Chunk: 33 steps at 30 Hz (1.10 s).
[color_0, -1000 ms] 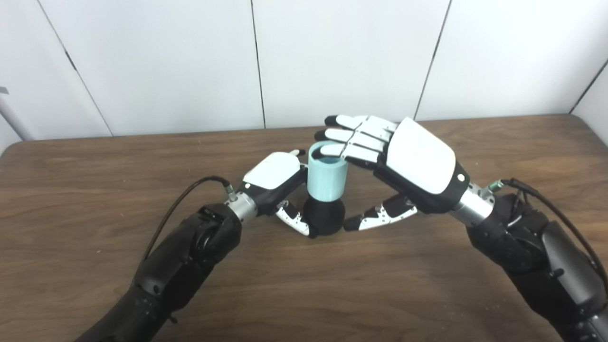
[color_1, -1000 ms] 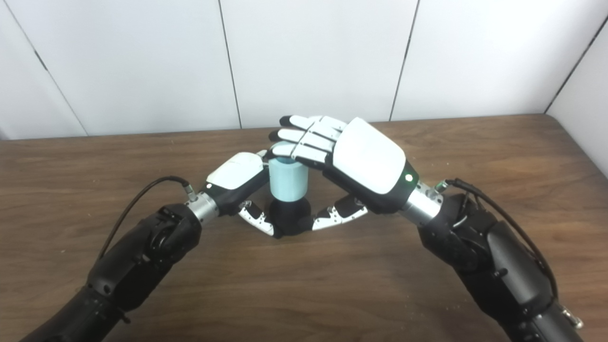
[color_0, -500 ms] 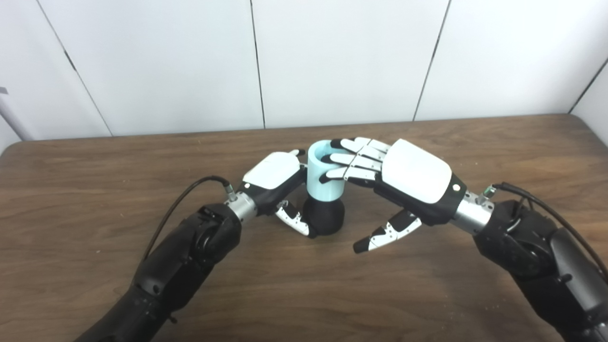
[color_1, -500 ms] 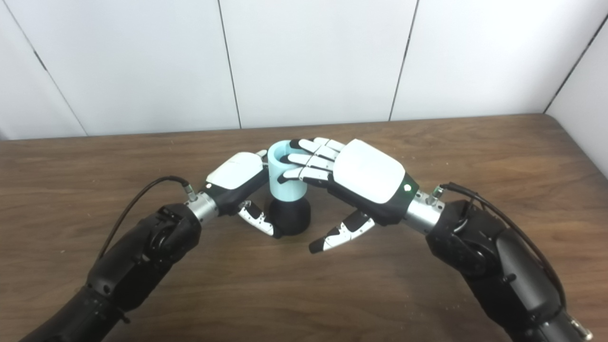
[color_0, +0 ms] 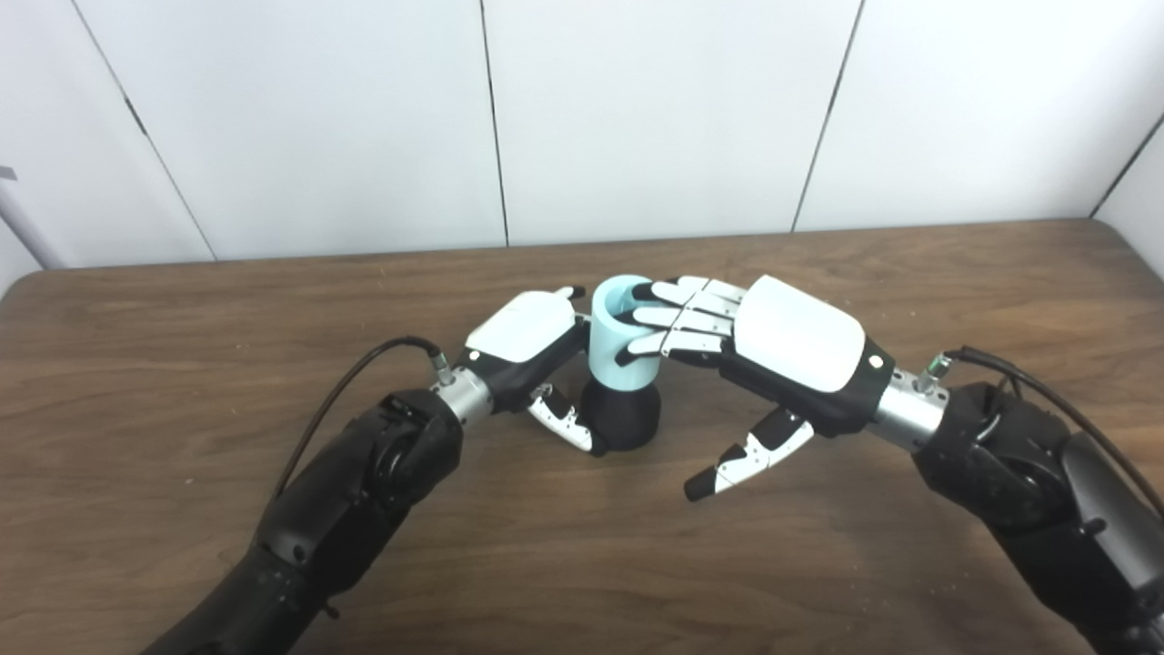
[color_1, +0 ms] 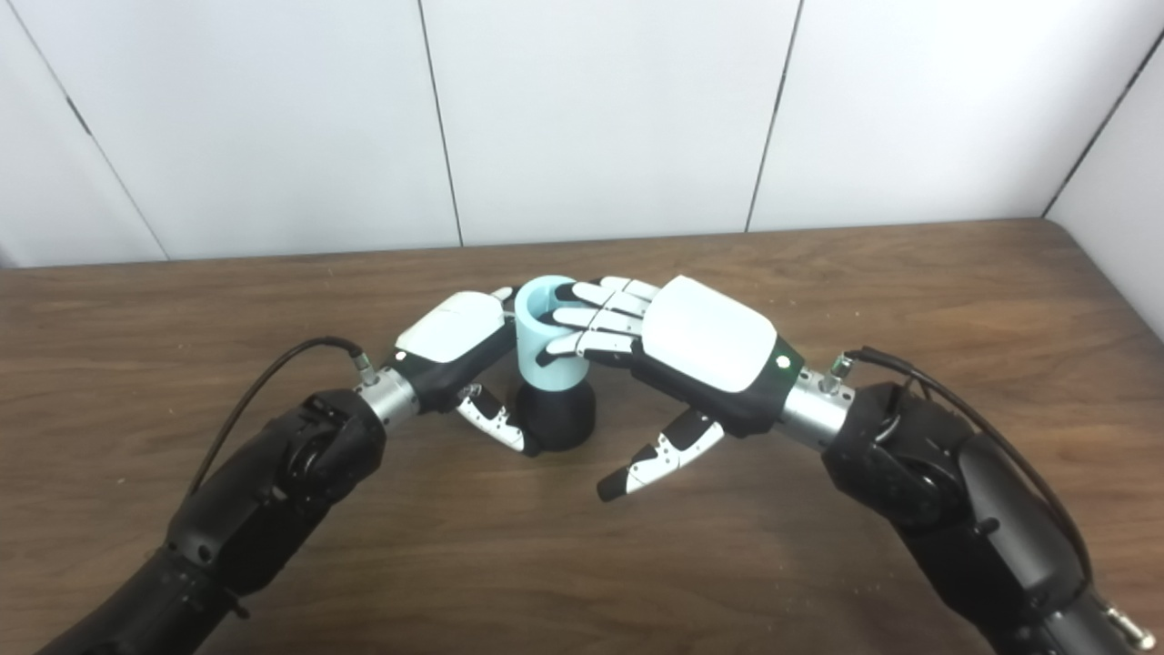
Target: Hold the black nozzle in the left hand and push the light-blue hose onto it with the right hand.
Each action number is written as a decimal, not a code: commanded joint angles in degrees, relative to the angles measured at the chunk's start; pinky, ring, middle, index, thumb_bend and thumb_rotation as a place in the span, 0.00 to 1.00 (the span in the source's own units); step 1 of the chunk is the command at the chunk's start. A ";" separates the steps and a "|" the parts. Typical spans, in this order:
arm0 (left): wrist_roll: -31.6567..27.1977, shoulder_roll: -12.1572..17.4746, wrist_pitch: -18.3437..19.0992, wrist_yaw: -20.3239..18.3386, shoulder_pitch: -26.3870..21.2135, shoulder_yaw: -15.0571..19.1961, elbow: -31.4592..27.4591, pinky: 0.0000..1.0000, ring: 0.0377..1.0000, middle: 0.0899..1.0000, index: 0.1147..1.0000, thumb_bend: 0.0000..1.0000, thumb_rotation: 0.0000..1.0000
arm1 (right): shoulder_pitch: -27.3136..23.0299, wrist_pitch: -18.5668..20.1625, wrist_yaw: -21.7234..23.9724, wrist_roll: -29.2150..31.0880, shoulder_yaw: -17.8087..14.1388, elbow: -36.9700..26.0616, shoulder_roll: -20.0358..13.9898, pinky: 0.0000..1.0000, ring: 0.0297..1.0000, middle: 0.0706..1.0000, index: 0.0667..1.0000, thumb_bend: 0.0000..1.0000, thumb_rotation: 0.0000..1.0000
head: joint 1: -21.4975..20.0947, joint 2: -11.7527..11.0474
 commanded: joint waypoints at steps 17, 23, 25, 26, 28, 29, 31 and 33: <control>2.77 1.73 1.62 -3.73 1.19 -0.99 2.55 1.00 0.64 0.45 0.41 0.52 0.00 | -2.04 5.79 -9.73 -1.02 -4.82 -3.64 4.44 0.79 0.90 0.92 0.88 0.62 0.42 | -0.43 -0.30; 2.95 1.33 2.14 -3.80 1.24 -0.96 2.38 1.00 0.64 0.45 0.41 0.52 0.00 | -0.66 9.85 -10.10 -8.49 -10.39 -5.15 10.33 0.80 0.91 0.93 0.91 0.69 0.27 | -0.30 -0.39; 3.04 1.28 2.12 -3.72 1.22 -0.97 2.45 1.00 0.64 0.45 0.41 0.52 0.00 | -0.53 10.05 -9.62 -9.15 -10.91 -5.30 10.56 0.80 0.91 0.93 0.92 0.71 0.25 | -0.26 -0.32; 3.01 1.29 2.04 -3.68 1.23 -0.93 2.46 1.00 0.64 0.45 0.41 0.52 0.00 | -0.47 10.05 -9.49 -9.26 -11.16 -5.34 10.69 0.80 0.91 0.93 0.92 0.72 0.25 | -0.26 -0.32; 3.05 1.31 1.89 -3.53 1.24 -0.93 2.56 1.00 0.64 0.45 0.41 0.52 0.00 | -0.32 10.04 -9.30 -9.38 -11.56 -5.37 10.90 0.80 0.91 0.93 0.93 0.73 0.25 | -0.26 -0.32; 3.08 1.31 1.84 -3.48 1.24 -0.94 2.62 1.00 0.64 0.45 0.41 0.52 0.00 | -0.27 10.03 -9.23 -9.41 -11.67 -5.38 10.96 0.80 0.91 0.93 0.93 0.74 0.25 | -0.26 -0.32; 3.26 1.40 1.83 -3.40 1.25 -0.99 2.69 1.00 0.64 0.45 0.41 0.52 0.00 | -0.09 10.32 -8.77 -8.89 -11.82 -5.50 10.98 0.79 0.91 0.92 0.94 0.75 0.25 | -0.30 -0.23; 3.29 1.49 1.77 -3.34 1.27 -0.99 2.70 1.00 0.64 0.45 0.41 0.52 0.00 | -0.04 10.68 -8.10 -7.82 -11.88 -5.52 10.96 0.79 0.91 0.92 0.95 0.75 0.25 | -0.26 -0.23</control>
